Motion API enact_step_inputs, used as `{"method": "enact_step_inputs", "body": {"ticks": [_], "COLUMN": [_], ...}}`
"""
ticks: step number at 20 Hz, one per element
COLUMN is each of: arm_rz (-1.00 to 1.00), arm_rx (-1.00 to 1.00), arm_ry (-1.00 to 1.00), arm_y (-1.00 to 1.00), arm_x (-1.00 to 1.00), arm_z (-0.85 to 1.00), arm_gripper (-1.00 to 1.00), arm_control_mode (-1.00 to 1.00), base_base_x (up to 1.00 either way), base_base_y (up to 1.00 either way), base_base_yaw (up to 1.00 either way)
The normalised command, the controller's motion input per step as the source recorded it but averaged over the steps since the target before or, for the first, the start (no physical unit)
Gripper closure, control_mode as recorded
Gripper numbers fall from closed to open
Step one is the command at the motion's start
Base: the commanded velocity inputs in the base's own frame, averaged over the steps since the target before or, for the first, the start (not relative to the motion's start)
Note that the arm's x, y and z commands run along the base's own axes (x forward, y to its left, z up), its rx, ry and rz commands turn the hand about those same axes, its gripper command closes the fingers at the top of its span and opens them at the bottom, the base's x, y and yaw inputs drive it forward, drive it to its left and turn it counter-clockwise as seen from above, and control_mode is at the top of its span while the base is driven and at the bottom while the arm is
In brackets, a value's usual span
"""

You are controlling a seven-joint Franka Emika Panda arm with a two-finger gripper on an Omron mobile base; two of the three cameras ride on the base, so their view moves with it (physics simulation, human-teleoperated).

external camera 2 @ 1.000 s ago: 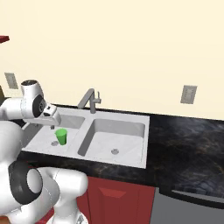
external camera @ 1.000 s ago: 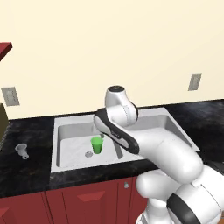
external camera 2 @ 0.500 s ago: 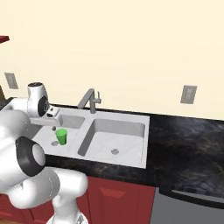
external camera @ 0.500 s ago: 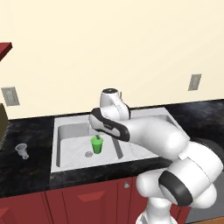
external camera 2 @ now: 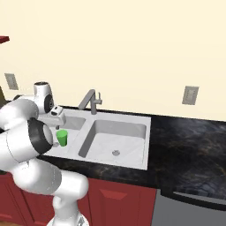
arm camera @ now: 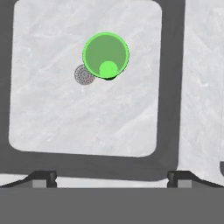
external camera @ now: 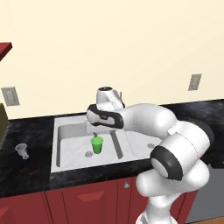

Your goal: Move any existing items from the left basin to the right basin for drying. Then move the measuring cup from the counter to the left basin of the sink for washing.

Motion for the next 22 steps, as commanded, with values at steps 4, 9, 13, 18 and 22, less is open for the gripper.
{"method": "enact_step_inputs", "body": {"ticks": [4, 9, 13, 18, 22], "arm_rz": [0.0, 0.0, 0.0, 0.0, 0.0], "arm_rx": [-0.03, -0.02, -0.01, -0.01, -0.01], "arm_ry": [0.03, 0.03, 0.04, 0.04, 0.02], "arm_y": [0.12, 0.07, 0.02, 0.0, 0.02], "arm_x": [0.18, 0.14, 0.14, 0.24, 0.2], "arm_z": [-0.16, -0.24, -0.23, -0.2, -0.09], "arm_gripper": [-1.0, -1.0, -1.0, -1.0, -1.0], "arm_control_mode": [-1.0, -1.0, -1.0, -1.0, -1.0], "base_base_x": [0.0, 0.0, 0.0, 0.0, 0.0], "base_base_y": [0.0, 0.0, 0.0, 0.0, 0.0], "base_base_yaw": [0.0, 0.0, 0.0, 0.0, 0.0]}}
